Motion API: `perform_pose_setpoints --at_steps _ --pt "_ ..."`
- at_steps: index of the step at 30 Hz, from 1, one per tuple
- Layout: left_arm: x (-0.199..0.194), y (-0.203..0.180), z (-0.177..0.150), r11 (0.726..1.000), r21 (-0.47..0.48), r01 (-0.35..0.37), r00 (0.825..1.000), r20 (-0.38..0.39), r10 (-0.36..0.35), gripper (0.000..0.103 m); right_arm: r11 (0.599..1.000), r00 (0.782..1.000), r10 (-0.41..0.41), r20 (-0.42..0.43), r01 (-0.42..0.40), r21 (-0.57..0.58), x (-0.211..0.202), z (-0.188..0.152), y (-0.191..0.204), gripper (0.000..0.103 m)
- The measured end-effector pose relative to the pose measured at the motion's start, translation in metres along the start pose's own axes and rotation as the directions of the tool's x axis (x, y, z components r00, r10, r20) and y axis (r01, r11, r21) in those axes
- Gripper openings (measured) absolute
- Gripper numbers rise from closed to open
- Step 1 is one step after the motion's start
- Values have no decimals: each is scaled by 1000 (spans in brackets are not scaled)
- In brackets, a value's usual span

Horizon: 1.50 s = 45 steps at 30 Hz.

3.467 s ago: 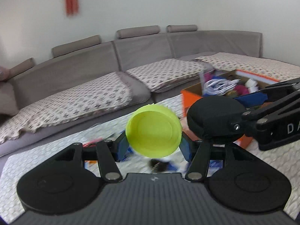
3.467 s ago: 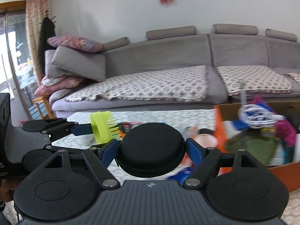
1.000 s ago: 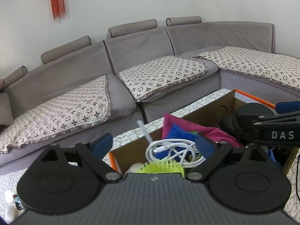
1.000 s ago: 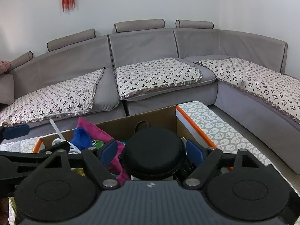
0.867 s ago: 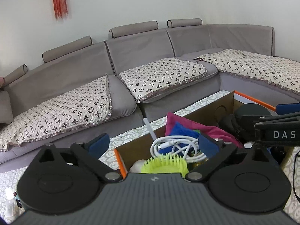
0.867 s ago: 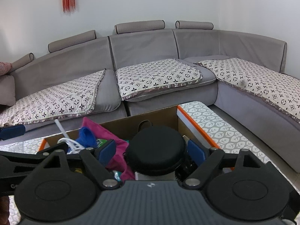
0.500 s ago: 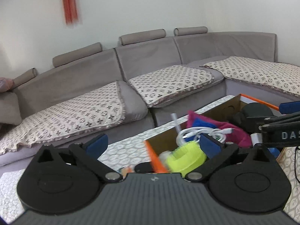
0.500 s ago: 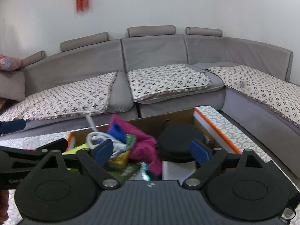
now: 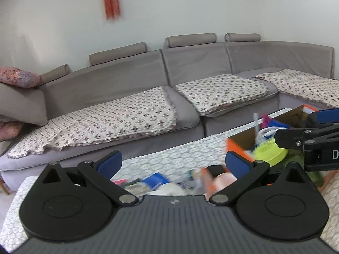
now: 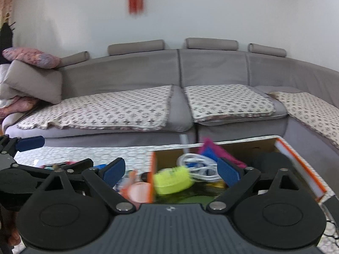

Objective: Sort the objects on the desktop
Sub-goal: 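Withdraw the open left gripper from the box back over the table, then close the right gripper on the black binder clip on the table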

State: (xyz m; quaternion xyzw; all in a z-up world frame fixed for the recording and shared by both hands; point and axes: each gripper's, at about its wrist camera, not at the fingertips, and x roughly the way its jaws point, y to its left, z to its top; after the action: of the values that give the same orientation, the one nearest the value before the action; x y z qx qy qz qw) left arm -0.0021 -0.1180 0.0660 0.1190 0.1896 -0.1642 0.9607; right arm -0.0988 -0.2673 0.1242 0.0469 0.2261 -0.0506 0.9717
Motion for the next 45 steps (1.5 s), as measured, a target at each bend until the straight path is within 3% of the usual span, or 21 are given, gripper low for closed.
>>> perform_pose_setpoints --at_steps 16,29,37,41,45 --pt "-14 80 -36 989 -86 -120 992 -43 117 103 982 986 161 -42 -165 -90 19 -6 108 95" --pt "-11 135 -84 975 -113 -191 977 -116 178 103 954 952 274 -135 -287 -85 45 -44 163 95" --pt "5 162 -115 974 -132 -183 971 -182 158 103 930 914 333 -231 -359 -81 65 -78 182 80" --pt "7 164 -120 979 -155 -130 979 -176 102 101 930 909 331 -251 -359 -73 74 -86 181 77" --pt "13 151 -118 992 -109 -64 985 -164 45 100 924 900 344 -268 -375 -72 82 -93 176 67"
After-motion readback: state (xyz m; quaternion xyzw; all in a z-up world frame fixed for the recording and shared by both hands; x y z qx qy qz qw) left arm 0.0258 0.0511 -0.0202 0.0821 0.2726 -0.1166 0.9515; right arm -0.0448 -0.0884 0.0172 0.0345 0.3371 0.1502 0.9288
